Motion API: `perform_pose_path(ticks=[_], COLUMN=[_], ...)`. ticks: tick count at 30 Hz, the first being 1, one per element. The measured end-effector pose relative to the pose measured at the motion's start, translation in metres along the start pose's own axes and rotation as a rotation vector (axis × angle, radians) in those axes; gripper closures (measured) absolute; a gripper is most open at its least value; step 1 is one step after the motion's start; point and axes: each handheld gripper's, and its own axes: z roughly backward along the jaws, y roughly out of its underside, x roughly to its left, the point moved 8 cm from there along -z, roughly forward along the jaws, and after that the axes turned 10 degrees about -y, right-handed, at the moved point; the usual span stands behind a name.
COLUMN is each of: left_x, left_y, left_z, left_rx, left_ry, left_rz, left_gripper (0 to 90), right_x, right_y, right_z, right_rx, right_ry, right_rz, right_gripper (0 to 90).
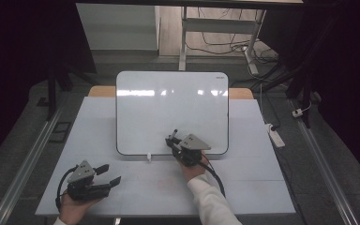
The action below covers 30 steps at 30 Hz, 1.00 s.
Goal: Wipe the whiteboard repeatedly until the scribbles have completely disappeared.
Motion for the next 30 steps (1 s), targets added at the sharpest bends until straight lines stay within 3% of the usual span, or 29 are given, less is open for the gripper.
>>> perform_pose_path(ticks=[1,2,3,6,8,9,14,15,16,19,20,23,25,27,29,30], left_x=[0.0,0.0,0.001,0.001,0.001,0.0,0.001,0.001,0.001,0.0,0.001,0.001,0.001,0.001,0.001,0.001], left_y=[0.0,0.0,0.0,0.0,0.0,0.0,-0.001,-0.001,-0.001,0.0,0.0,-0.001,-0.001,-0.002,-0.002,-0.002], left_z=[0.001,0.001,0.002,0.001,0.0,0.001,0.002,0.002,0.001,0.002,0.002,0.004,0.003,0.002,0.002,0.002], left_rx=[-0.002,-0.003,-0.006,-0.006,-0.002,-0.003,-0.009,-0.008,-0.007,-0.006,-0.009,-0.015,-0.014,-0.012,-0.014,-0.015], left_ry=[-0.003,-0.004,-0.005,-0.003,-0.001,-0.002,-0.002,-0.003,-0.001,-0.001,-0.003,-0.004,-0.003,-0.002,-0.002,-0.002], left_rz=[0.0,0.002,0.003,0.004,0.001,0.0,0.004,0.003,0.0,-0.001,0.0,0.006,0.004,0.0,0.001,0.002], left_gripper=[31.6,31.6,31.8,31.8,31.7,31.7,31.8,31.8,31.8,31.7,31.8,31.8,31.8,31.8,31.8,31.8], right_x=[-0.003,-0.01,-0.024,-0.019,-0.001,0.003,-0.014,-0.012,0.0,0.002,-0.002,-0.023,-0.027,-0.018,-0.002,0.002], right_y=[-0.001,-0.004,-0.009,-0.009,-0.003,-0.002,-0.008,-0.007,-0.002,0.0,-0.001,-0.004,-0.003,-0.001,0.003,0.004], right_z=[0.001,0.004,0.011,0.008,-0.003,-0.006,0.004,0.003,-0.002,-0.002,0.001,0.018,0.023,0.017,0.006,0.004], right_rx=[0.004,-0.022,-0.067,-0.052,-0.02,-0.005,-0.046,-0.035,-0.004,0.011,0.01,-0.02,-0.043,-0.039,-0.023,-0.015], right_ry=[0.0,0.028,0.084,0.072,0.005,-0.005,0.057,0.056,0.011,-0.002,0.004,0.108,0.127,0.095,0.047,0.044], right_rz=[-0.004,-0.023,-0.071,-0.059,-0.023,-0.001,-0.044,-0.042,-0.015,0.004,-0.001,-0.015,-0.037,-0.042,-0.01,0.007], right_gripper=[77.3,77.3,77.4,77.3,77.3,77.3,77.3,77.3,77.3,77.3,77.3,77.3,77.3,77.3,77.3,77.3])
